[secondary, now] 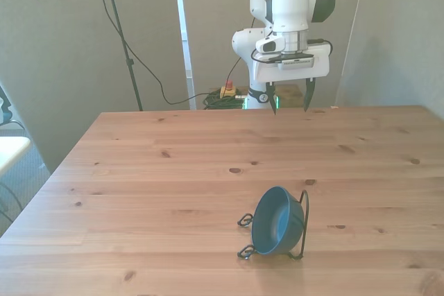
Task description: Unload the bowl
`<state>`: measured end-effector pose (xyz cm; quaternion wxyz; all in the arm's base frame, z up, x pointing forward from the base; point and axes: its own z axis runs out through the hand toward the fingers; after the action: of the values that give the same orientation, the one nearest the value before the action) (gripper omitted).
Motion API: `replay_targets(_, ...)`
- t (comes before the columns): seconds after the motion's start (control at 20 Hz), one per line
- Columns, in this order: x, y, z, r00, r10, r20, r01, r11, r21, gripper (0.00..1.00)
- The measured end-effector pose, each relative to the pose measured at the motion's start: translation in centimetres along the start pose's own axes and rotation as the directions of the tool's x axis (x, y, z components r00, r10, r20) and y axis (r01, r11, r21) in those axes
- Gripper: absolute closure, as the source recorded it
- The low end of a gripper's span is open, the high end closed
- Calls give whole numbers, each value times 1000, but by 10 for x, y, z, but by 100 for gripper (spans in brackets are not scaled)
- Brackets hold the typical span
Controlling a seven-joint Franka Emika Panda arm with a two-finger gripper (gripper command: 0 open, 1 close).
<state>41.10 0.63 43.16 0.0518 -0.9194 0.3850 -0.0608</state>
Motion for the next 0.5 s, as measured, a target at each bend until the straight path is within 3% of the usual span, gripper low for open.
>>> replay_targets(0.5,18,5,0,1000,-17,-2,17,1000,17,0)
